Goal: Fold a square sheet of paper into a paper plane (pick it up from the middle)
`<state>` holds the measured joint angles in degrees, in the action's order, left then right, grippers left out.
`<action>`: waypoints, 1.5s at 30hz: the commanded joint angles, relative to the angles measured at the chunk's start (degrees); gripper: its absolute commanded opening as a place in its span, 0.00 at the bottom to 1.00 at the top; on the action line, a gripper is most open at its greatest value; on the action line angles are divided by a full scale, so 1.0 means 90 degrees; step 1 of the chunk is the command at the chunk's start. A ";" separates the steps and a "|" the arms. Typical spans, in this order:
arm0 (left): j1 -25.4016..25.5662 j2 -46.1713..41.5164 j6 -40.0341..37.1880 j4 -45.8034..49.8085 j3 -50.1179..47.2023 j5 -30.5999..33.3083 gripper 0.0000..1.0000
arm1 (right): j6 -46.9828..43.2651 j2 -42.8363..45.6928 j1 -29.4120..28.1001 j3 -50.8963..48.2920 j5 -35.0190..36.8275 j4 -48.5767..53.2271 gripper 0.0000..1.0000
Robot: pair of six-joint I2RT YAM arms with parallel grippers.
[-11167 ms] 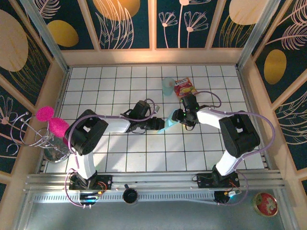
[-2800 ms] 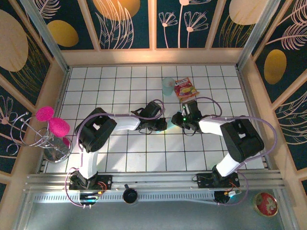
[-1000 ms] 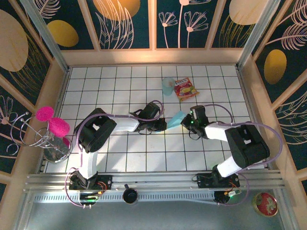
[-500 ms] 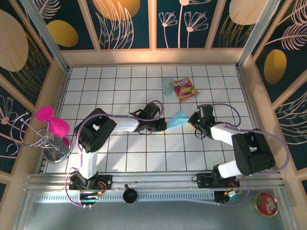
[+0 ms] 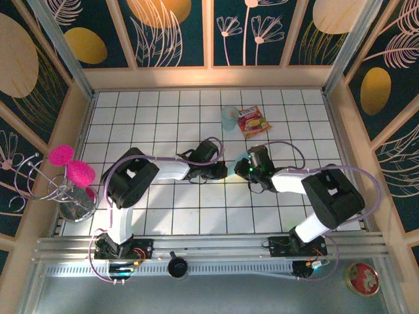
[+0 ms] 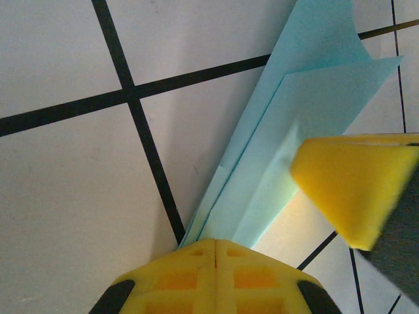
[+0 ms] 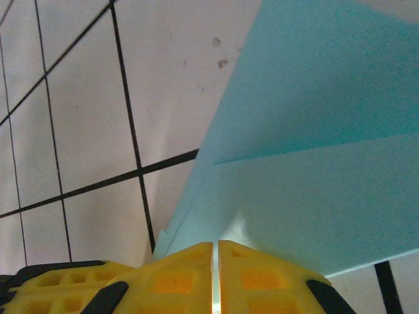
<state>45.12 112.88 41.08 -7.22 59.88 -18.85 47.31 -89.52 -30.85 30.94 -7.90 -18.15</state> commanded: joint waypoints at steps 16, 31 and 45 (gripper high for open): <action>-0.0005 0.0087 0.0090 0.0671 -0.0298 0.0220 0.00 | -0.0549 0.0380 0.2616 -0.0940 -0.0718 -0.0285 0.10; -0.0005 0.0090 0.0047 0.0705 -0.0141 0.0162 0.00 | -0.0382 0.0951 0.0846 0.0026 -0.0670 0.0388 0.11; -0.0012 -0.0307 -0.0174 0.0748 0.0095 -0.0029 0.01 | -0.0575 -0.0643 0.0683 0.0355 -0.1483 0.0176 0.07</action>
<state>45.12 111.85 40.95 -5.23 59.81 -18.90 43.70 -93.89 -25.54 32.97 -21.17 -17.76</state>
